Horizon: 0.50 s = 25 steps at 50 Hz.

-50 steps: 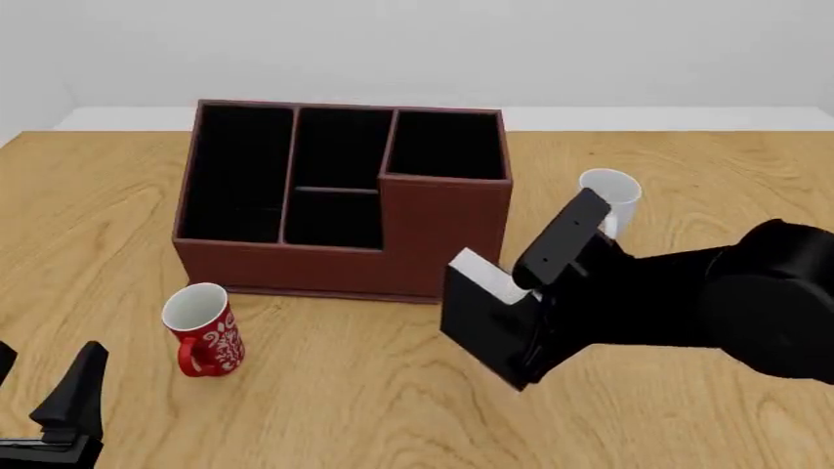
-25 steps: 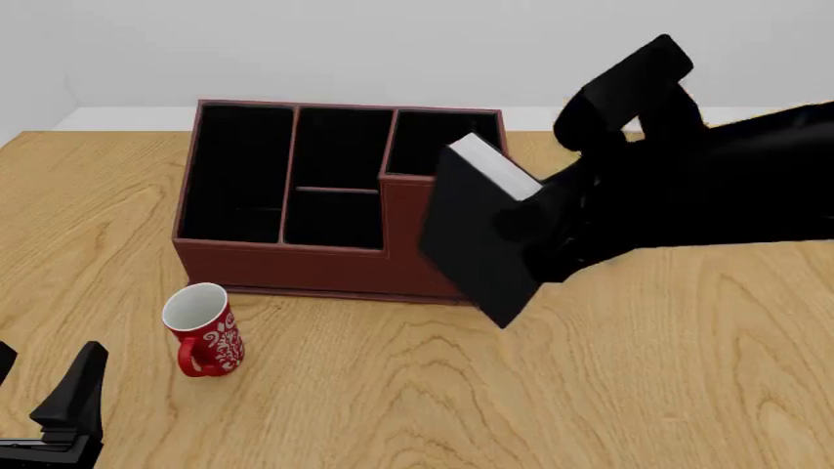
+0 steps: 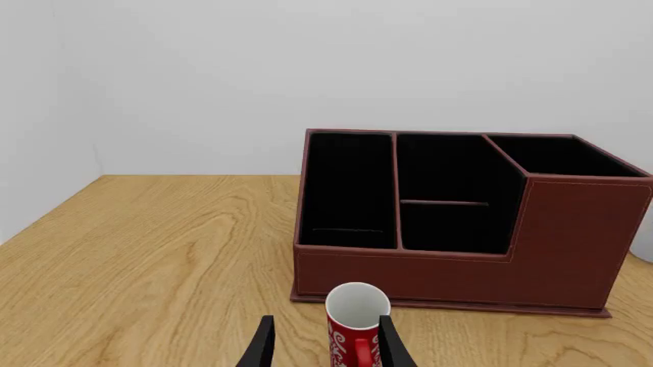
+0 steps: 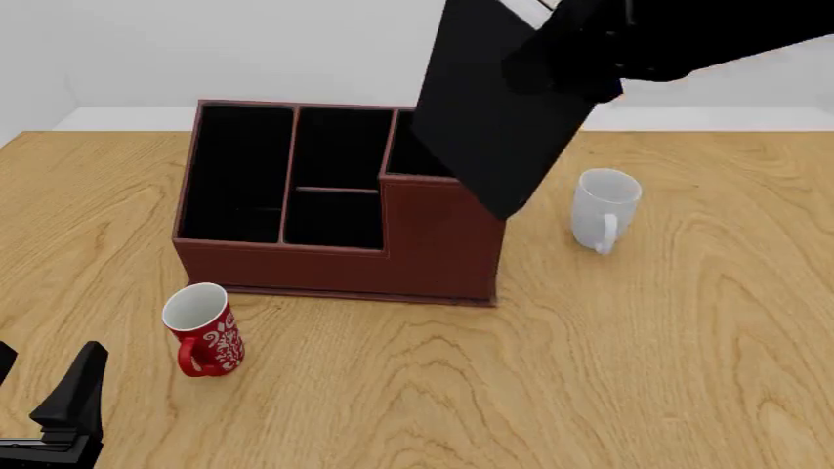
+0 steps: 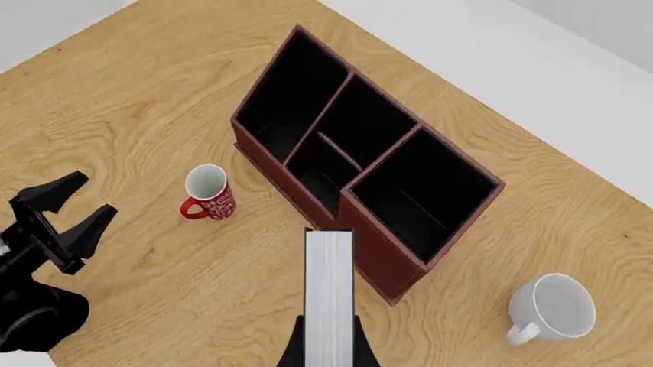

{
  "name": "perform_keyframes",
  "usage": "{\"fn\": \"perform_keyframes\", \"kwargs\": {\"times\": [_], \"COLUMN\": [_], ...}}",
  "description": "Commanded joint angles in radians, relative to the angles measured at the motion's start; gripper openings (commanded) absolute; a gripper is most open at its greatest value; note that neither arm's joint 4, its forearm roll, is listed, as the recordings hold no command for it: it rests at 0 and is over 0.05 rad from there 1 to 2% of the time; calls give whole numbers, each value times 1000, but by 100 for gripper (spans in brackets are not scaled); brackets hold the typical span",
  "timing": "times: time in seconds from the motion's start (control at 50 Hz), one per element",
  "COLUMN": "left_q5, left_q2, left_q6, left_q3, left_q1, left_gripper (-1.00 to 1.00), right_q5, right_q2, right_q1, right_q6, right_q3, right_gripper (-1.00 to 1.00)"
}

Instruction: Pick up the book and place it in the right compartment of the caddy.

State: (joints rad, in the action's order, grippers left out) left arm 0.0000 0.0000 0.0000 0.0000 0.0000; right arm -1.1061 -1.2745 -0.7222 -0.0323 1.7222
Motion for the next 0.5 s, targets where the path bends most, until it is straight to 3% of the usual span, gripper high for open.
{"fn": "perform_keyframes", "kwargs": {"times": [0.02, 0.5], "left_q5": [0, 0], "left_q2": [0, 0], "left_q6": [0, 0], "left_q3": [0, 0], "left_q1": [0, 0], "left_gripper": [100, 100], "right_q5": [-107, -114], "right_q2": [-115, -284], "right_q1": [42, 113], "right_q6": [-28, -115], "right_q3": [252, 401], "right_gripper": [-100, -100]}}
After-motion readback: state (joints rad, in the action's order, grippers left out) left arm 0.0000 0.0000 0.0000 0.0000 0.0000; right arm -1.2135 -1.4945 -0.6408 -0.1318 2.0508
